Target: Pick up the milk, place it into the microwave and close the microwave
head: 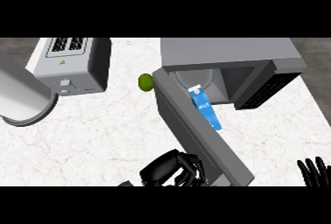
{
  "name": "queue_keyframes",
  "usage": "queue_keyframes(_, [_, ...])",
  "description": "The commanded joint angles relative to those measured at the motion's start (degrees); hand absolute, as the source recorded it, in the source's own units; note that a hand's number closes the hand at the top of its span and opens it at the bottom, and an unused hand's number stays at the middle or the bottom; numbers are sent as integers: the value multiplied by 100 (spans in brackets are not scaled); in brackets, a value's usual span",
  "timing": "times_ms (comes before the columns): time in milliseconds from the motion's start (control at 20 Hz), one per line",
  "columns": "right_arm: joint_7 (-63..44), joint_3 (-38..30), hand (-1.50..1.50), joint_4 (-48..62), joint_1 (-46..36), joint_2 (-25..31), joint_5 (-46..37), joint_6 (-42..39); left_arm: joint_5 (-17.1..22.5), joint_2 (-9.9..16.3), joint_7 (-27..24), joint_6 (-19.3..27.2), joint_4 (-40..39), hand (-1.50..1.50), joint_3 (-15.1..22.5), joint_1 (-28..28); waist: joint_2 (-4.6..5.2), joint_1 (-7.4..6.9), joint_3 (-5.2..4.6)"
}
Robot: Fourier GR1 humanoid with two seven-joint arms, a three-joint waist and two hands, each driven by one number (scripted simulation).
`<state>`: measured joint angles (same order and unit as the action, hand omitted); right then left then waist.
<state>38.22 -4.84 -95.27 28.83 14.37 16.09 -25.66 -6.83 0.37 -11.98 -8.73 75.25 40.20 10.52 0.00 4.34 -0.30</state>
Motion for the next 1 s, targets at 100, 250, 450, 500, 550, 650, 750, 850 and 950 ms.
queue_keyframes(100, [-523,196,-150,-1146,227,258,460,-344,606,-34,-28,1436,-560,150,1340,678,61,144,-4])
queue_keyframes(250, [-768,289,-150,-1595,370,296,535,-286,1036,-32,-11,2101,-559,150,1749,1015,60,144,0])
queue_keyframes(450, [-1101,535,-150,-1967,310,300,512,-195,1330,-29,290,2751,-677,150,1771,1673,94,336,-6])
queue_keyframes(500, [-1238,574,-150,-2120,265,323,629,-190,1493,-29,357,2857,-585,150,1679,1881,101,345,-9])
queue_keyframes(550, [-1262,447,-150,-2136,364,476,692,-283,1660,-28,241,3044,-670,150,1712,1873,108,386,-7])
queue_keyframes(650, [-1482,515,-150,-2324,204,438,750,-122,1953,-28,171,3336,-706,150,1672,1965,138,354,-12])
queue_keyframes(750, [-1670,523,-150,-2583,240,480,888,-65,2114,-28,79,3497,-897,150,1572,2224,152,410,-16])
queue_keyframes(850, [-1818,629,-150,-2677,325,457,969,-26,2332,-31,177,3685,-911,150,1574,2510,159,508,-11])
queue_keyframes(950, [-1871,587,-150,-2822,364,474,997,27,2535,-32,80,3790,-1195,150,1444,2777,172,567,-5])
